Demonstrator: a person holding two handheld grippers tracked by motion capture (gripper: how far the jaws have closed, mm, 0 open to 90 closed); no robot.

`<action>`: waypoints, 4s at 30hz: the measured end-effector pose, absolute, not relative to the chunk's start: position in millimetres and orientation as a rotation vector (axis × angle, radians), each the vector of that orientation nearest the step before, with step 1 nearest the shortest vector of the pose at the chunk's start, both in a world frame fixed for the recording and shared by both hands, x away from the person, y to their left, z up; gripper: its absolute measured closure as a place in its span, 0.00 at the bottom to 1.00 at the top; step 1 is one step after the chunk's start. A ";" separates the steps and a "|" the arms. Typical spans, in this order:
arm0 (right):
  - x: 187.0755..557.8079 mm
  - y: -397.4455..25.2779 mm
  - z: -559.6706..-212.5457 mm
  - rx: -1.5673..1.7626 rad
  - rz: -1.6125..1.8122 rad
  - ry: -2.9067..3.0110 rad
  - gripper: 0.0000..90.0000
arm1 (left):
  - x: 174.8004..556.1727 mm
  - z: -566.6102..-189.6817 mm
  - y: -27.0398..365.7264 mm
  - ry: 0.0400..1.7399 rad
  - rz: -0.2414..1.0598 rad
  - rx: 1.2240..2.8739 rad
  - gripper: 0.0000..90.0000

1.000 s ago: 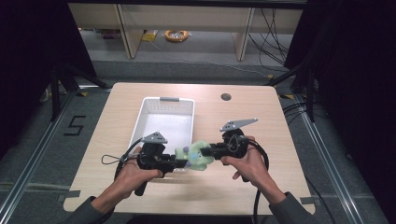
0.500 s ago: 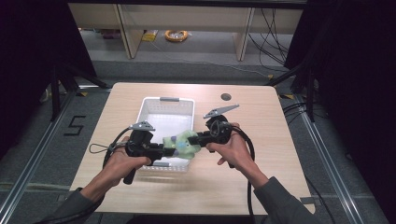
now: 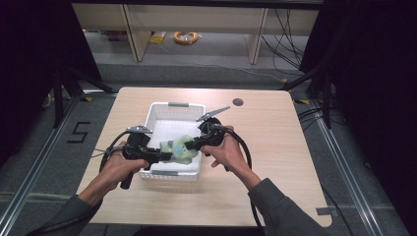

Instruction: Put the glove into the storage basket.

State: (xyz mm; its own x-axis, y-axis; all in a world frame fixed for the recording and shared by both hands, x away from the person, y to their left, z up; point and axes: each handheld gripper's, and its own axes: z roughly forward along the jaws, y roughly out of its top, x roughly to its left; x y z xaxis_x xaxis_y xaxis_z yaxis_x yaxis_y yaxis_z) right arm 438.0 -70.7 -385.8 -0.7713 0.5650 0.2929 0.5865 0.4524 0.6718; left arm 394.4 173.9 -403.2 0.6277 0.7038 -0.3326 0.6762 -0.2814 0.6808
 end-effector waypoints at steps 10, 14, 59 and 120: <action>451.9 -54.5 -413.9 -1.128 -1.157 -2.635 0.83 | 410.6 -428.4 180.2 1.157 0.010 2.031 0.80; 456.2 -47.7 -423.6 -1.165 -1.095 -2.624 0.83 | 414.7 -434.4 183.4 1.162 0.008 2.058 0.80; 457.7 -26.6 -450.8 -1.213 -0.893 -2.748 0.69 | 428.2 -450.8 182.9 1.230 0.090 2.202 0.57; 410.2 -132.3 -403.1 -1.147 -1.305 -2.701 0.38 | 352.6 -420.0 139.0 1.078 0.129 2.003 0.24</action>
State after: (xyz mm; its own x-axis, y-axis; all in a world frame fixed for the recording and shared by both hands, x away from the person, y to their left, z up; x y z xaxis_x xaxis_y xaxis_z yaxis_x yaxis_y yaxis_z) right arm 410.2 -132.3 -403.1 -0.7427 0.6284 0.2313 0.5716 0.4152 0.7077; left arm 352.6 139.0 -420.0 0.6254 0.7293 -0.2776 0.6432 -0.2803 0.7125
